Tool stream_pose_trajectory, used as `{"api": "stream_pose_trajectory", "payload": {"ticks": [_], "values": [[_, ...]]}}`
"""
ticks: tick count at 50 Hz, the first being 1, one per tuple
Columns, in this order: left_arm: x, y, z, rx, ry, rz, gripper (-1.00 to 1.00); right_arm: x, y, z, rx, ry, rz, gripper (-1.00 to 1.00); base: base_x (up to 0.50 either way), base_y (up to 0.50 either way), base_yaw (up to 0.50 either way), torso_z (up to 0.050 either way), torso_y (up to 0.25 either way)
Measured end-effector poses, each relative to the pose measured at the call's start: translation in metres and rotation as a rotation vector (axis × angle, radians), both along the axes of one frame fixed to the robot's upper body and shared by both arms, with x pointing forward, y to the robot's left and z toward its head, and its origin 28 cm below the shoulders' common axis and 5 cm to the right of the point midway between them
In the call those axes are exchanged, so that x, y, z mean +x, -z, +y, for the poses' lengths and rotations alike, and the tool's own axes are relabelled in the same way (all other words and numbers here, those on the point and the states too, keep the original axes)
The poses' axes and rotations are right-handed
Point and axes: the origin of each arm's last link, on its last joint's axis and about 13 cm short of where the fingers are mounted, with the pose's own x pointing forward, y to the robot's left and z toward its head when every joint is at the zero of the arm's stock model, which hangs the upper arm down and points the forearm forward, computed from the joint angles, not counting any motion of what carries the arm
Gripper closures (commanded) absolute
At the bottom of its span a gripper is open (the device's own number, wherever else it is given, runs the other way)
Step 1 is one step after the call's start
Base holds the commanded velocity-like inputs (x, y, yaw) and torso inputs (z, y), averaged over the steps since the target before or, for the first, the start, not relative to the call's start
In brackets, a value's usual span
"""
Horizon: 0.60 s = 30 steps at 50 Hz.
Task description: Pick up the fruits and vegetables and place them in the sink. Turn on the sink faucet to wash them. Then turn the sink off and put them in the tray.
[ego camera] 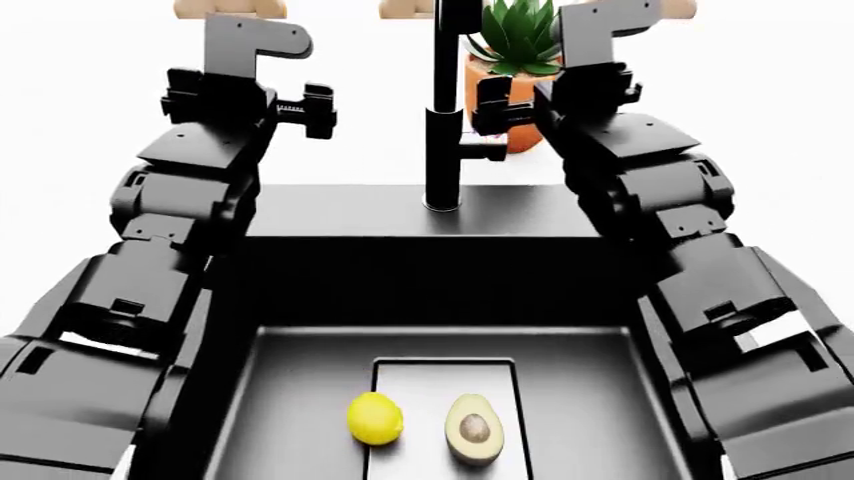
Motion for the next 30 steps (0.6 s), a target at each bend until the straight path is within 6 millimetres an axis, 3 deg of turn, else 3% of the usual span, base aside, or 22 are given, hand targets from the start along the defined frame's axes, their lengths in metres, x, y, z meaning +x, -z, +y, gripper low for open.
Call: {"api": "stream_pose_trajectory", "payload": {"ticks": [19,30], "values": [[0.002,0.004,-0.005,-0.055,-0.061,0.015,-1.00,0.007,0.019,0.008,-0.011,0.043,0.033,-1.00,0.00,0.00,0.00,0.000,0.000],[0.003,-0.003,-0.011,-0.104,-0.059,0.023,-1.00,0.008,0.015,0.012,-0.006,0.057,0.020,-1.00,0.00,0.00,0.00,0.000,0.000]]}}
